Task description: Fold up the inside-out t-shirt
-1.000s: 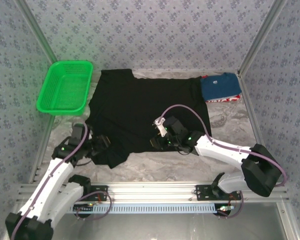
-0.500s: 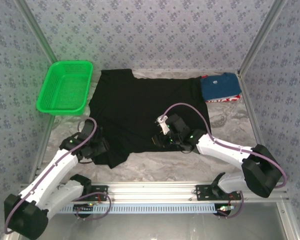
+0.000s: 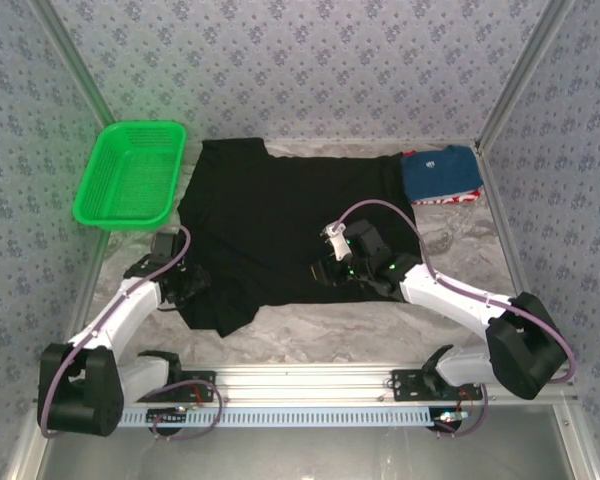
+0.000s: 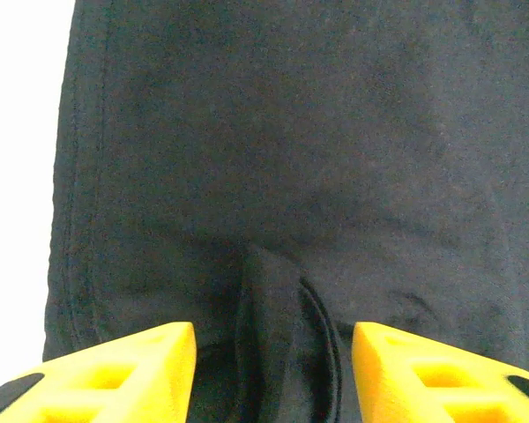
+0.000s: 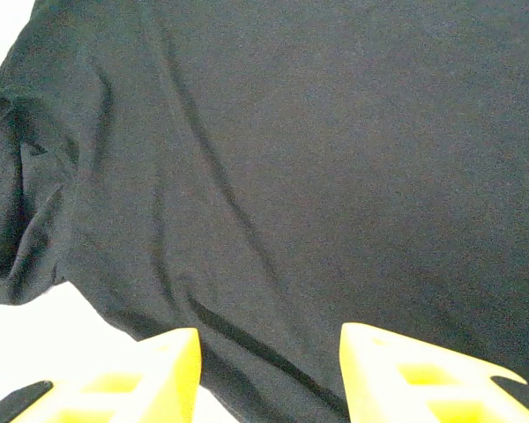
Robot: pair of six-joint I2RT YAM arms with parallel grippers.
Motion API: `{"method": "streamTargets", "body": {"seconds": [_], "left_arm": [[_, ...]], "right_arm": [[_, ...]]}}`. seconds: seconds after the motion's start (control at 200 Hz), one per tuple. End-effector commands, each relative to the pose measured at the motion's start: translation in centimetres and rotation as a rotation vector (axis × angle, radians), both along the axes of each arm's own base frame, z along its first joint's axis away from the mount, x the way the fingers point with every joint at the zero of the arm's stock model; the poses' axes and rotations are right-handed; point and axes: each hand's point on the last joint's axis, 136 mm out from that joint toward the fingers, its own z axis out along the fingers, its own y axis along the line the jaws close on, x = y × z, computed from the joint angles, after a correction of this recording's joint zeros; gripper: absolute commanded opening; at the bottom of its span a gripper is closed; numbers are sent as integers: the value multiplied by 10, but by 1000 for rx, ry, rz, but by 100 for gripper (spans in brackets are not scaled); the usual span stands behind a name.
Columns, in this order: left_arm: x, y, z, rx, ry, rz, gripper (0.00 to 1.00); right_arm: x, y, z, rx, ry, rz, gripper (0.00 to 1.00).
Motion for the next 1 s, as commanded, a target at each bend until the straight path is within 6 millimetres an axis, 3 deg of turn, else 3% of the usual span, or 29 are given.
{"method": "streamTargets", "body": {"seconds": [0.0, 0.49, 0.63, 0.759, 0.824, 0.909, 0.994], "left_arm": [[9, 3, 0, 21, -22, -25, 42], [11, 11, -3, 27, -17, -31, 7], [13, 7, 6, 3, -47, -36, 0], [12, 4, 15, -25, -59, -33, 0], [11, 1, 20, -43, -76, -32, 0], [12, 0, 29, -45, -99, -37, 0], [16, 0, 40, -42, -122, -44, 0]], "right_arm": [[-3, 1, 9, 19, -1, 16, 47], [-1, -8, 12, 12, 9, -17, 47], [4, -23, 12, -13, 38, -91, 47], [11, -67, 5, -128, 106, -274, 49], [10, -114, -3, -230, 174, -441, 50], [-7, -164, -12, -323, 254, -602, 52], [-23, -196, -23, -323, 343, -717, 53]]}}
